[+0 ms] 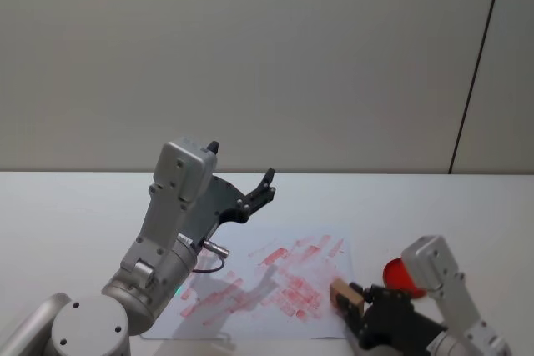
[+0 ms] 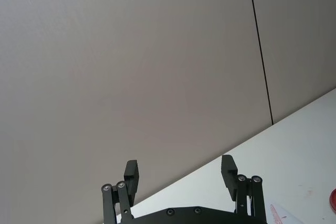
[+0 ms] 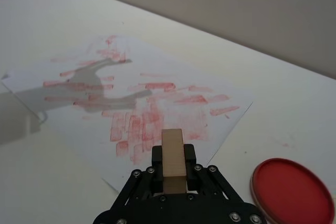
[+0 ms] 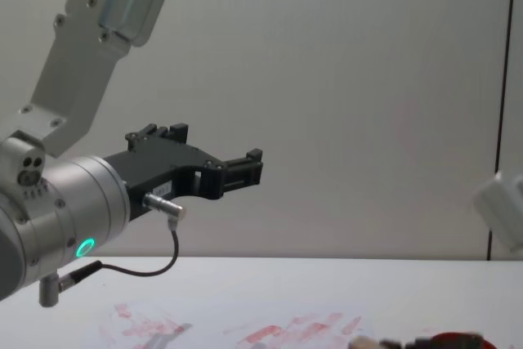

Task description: Use the one hand to pick up the stamp and affix it onto the A4 paper.

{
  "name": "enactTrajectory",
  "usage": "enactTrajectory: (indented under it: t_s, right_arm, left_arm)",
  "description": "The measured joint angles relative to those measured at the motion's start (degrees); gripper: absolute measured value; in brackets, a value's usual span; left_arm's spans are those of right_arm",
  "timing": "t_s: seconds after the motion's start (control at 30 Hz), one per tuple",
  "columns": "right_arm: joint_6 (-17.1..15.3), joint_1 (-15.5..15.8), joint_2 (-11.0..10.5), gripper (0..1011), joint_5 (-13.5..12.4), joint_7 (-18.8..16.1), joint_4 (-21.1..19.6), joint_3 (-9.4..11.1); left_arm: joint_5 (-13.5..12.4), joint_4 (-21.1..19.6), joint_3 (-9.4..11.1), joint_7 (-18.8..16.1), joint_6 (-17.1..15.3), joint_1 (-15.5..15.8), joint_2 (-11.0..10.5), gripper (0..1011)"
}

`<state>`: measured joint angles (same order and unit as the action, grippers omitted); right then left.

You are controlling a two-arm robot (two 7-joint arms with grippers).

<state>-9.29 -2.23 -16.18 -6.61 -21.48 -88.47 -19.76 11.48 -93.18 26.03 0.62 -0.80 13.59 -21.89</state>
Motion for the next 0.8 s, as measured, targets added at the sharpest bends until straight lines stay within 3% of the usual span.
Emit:
enactTrajectory:
  t_s: [0.37,0.8]
  right_arm:
    - [1.9,-0.7,-0.5,217,-4.3,3.7,-2.4,2.1]
    - [1.5,-1.0,-1.8,217,-6.6,6.0,-2.4,4.1]
  left_arm:
    - [0.0,0.0,0.0,0.0,0.0,0.0,0.0,1002]
    - [0.0,0.0,0.0,0.0,0.0,0.0,0.0,1002]
